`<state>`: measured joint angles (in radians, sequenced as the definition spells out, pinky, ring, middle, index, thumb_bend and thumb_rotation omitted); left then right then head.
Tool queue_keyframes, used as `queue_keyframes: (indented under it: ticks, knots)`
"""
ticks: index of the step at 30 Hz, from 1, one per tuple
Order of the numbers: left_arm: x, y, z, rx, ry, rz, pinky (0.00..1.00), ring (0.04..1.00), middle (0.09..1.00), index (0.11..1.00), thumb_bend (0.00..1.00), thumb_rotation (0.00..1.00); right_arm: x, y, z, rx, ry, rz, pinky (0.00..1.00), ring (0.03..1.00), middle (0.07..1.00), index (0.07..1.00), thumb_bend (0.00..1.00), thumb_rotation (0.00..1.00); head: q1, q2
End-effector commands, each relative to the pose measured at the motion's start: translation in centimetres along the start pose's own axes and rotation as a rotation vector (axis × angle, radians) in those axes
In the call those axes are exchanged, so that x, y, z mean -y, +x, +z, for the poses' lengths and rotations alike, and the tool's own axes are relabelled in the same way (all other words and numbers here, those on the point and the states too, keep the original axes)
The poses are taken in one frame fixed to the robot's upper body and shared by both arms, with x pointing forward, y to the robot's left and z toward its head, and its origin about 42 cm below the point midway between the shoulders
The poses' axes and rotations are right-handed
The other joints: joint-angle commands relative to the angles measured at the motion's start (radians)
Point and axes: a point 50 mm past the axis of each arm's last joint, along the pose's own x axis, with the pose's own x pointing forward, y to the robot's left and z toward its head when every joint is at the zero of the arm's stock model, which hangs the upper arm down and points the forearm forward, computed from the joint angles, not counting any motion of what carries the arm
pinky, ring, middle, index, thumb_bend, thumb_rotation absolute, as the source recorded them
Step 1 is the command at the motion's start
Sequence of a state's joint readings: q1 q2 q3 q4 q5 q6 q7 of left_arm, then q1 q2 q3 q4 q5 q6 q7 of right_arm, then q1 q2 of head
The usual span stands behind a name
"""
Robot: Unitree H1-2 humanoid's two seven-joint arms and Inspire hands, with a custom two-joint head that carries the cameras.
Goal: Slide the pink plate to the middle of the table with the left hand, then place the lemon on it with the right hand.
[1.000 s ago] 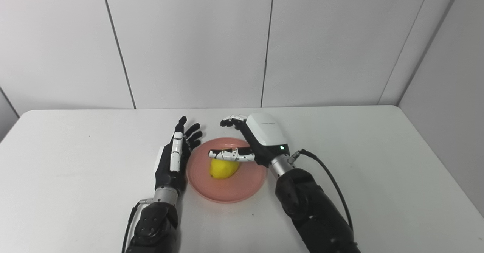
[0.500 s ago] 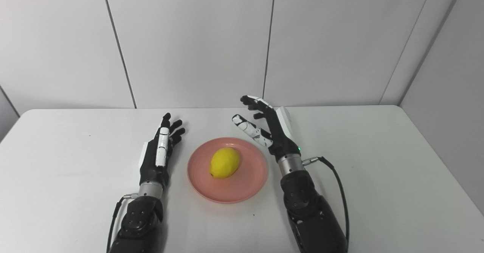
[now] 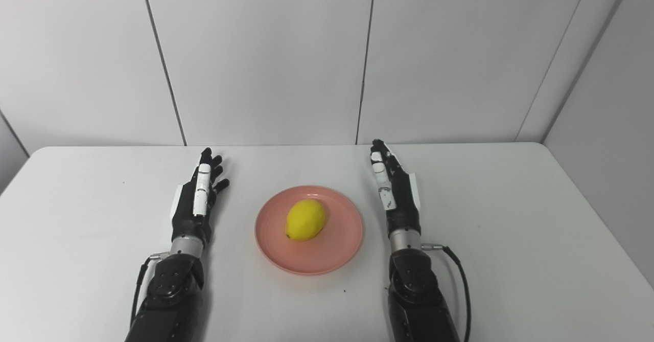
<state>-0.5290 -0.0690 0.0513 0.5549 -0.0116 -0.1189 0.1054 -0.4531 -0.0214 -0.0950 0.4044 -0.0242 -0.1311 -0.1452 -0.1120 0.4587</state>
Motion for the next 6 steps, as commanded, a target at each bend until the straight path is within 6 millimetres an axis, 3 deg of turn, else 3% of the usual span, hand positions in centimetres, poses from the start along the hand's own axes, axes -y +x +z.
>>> queue_keyframes:
  ticks: [1,6]
  knots:
    - [-0.16,1.03,1.04,0.038,0.024,0.011,1.0,0.961,0.955,0.954,0.69,1.0,-0.46,0.86,1.54,0.054,0.046,-0.013,0.88,0.859,0.851,0.846,0.69,1.0,0.0,0.002]
    - [-0.19,1.17,0.75,0.031,0.041,0.013,1.0,0.966,0.958,0.958,0.68,1.0,-0.31,0.52,0.84,-0.016,0.115,-0.011,0.94,0.896,0.884,0.861,0.7,1.0,0.001,0.004]
